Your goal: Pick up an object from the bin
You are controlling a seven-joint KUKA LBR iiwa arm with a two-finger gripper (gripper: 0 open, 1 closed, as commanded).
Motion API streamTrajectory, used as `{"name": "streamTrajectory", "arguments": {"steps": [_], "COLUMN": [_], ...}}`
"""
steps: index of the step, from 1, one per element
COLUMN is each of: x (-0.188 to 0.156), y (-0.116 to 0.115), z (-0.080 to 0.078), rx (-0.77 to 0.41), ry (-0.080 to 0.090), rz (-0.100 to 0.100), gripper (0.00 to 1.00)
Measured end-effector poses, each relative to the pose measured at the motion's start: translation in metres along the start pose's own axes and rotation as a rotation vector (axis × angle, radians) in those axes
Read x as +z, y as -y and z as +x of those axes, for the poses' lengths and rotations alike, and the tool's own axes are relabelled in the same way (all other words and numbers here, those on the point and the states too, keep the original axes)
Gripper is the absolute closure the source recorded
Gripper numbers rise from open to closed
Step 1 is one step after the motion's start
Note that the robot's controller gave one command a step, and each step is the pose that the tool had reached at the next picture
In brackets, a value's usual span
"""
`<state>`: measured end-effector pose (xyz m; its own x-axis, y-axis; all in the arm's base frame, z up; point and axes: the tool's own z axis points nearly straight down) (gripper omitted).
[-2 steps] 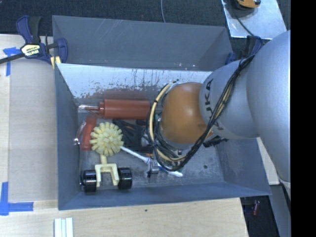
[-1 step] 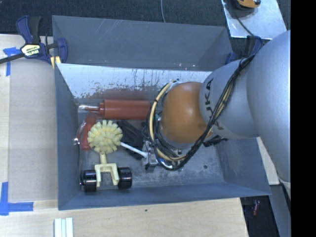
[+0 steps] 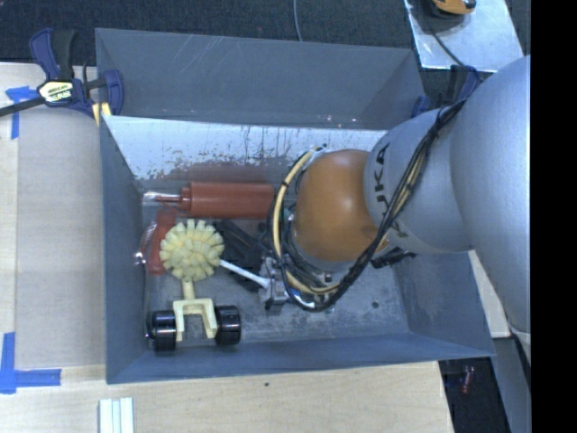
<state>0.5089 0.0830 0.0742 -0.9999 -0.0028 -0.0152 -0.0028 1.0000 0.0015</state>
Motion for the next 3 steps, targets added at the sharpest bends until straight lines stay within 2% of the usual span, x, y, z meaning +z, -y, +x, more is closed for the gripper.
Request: {"name": "streamTrajectory", "arguments": {"steps": [1, 2, 3], "x": [-0.001, 0.003, 0.003], "y": [-0.031, -0.057, -0.057], "z": [-0.05, -0.037, -0.036], "rx": [-0.001, 0.018, 0.018], "ry": [-0.001, 0.003, 0.0], "rz": [0.001, 0.001, 0.002], "gripper": [1.0, 0.0, 1.0]}}
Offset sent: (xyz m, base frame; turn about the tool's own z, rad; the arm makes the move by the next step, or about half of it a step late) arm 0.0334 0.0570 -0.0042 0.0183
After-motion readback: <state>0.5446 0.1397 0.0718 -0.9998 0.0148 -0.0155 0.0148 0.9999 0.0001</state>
